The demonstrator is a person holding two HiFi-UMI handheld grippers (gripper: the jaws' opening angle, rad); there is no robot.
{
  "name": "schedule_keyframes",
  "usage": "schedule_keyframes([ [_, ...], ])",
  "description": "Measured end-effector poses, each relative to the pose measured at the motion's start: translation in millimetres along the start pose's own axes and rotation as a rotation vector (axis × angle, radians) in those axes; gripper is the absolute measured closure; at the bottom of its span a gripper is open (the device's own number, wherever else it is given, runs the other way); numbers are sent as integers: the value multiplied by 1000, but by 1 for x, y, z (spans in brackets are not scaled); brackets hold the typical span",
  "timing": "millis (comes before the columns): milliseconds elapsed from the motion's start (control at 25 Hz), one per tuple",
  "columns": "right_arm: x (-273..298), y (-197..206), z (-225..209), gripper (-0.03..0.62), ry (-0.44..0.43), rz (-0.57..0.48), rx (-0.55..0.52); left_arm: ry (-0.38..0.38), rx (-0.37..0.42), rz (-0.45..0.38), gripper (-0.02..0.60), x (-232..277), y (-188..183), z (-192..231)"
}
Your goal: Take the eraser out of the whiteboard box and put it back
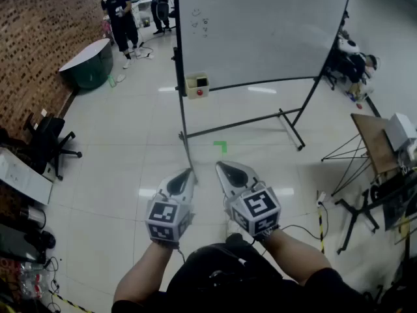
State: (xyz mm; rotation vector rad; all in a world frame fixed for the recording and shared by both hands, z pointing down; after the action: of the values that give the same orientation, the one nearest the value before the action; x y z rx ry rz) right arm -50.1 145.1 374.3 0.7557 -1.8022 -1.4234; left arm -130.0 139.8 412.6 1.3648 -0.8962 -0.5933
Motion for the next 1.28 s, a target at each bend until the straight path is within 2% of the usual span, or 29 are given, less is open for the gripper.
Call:
schedule_keyframes([
  [440, 46, 0, -55, 568, -22, 12, 67, -29, 8, 38, 584, 58, 0, 23],
  [880, 110, -19, -140, 565, -102, 39, 80, -93, 9, 75, 584, 156, -16, 48],
  [960, 120, -22, -155, 543, -115, 53, 81, -110, 6, 81, 584, 172, -19, 52],
  [1280, 154, -31, -205, 519, -177, 75, 89, -177, -3, 99, 584, 227, -27, 64],
])
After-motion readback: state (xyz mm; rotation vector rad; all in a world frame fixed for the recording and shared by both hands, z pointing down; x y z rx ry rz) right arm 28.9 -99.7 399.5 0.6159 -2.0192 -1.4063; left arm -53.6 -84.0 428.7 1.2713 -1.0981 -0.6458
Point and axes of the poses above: the fingertips, and each gripper's own axes: x forward along the fingers, z to its left, y out of its underside, the point moved 1 cm from there along -x, backward along the fingers, and after that the axes turned 8 degrees about x, right-handed, at the moved point
